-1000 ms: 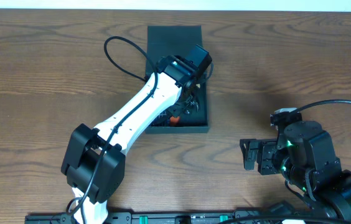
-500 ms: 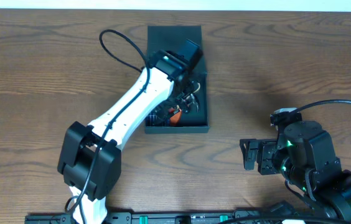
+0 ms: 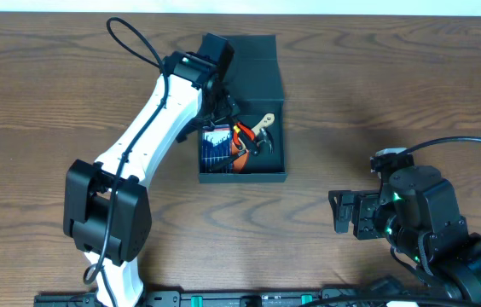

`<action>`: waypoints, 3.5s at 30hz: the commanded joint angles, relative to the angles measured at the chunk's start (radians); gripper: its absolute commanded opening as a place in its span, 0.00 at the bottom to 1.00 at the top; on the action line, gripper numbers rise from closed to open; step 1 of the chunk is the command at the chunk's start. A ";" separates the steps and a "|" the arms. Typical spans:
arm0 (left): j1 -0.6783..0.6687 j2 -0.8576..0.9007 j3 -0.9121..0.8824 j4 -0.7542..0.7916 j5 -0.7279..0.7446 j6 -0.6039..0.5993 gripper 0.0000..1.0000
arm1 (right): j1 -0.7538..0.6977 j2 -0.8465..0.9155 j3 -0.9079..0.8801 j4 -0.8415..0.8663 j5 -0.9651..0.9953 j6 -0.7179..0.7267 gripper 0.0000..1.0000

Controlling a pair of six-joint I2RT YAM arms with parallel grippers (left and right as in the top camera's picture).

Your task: Pack container

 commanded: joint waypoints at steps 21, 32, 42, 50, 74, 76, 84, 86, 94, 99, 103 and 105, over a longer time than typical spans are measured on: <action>0.067 -0.119 -0.003 0.006 -0.082 0.450 0.99 | -0.008 -0.001 -0.002 0.000 0.003 -0.013 0.99; 0.135 -0.440 -0.071 0.049 -0.222 0.541 0.99 | -0.008 -0.001 -0.002 -0.001 0.003 -0.013 0.99; 0.242 -0.895 -0.557 0.148 -0.216 0.541 0.99 | -0.008 -0.001 -0.002 -0.001 0.003 -0.013 0.99; 0.370 -1.294 -0.944 0.200 -0.159 0.541 0.99 | -0.008 -0.001 -0.002 -0.001 0.003 -0.013 0.99; 0.450 -1.846 -1.464 0.341 -0.074 0.541 0.99 | -0.008 -0.001 -0.002 -0.001 0.003 -0.013 0.99; 0.450 -1.872 -1.483 0.341 -0.074 0.541 0.98 | -0.008 -0.001 -0.002 -0.001 0.003 -0.013 0.99; 0.450 -1.959 -1.543 0.353 -0.071 0.560 0.99 | -0.008 -0.001 -0.002 0.000 0.003 -0.013 0.99; 0.450 -1.959 -1.543 0.357 -0.070 0.559 0.98 | -0.008 -0.001 -0.002 -0.001 0.003 -0.013 0.99; 0.450 -1.959 -1.545 0.356 -0.063 0.560 0.99 | -0.008 -0.001 -0.002 -0.001 0.003 -0.013 0.99; 0.450 -1.957 -1.545 0.356 -0.063 0.560 0.99 | -0.008 -0.001 -0.002 0.000 0.003 -0.013 0.99; 0.450 -1.957 -1.545 0.356 -0.063 0.560 0.99 | -0.008 -0.001 -0.002 0.000 0.003 -0.013 0.99; 0.450 -1.957 -1.545 0.356 -0.063 0.560 0.99 | -0.008 -0.001 -0.002 -0.001 0.003 -0.013 0.99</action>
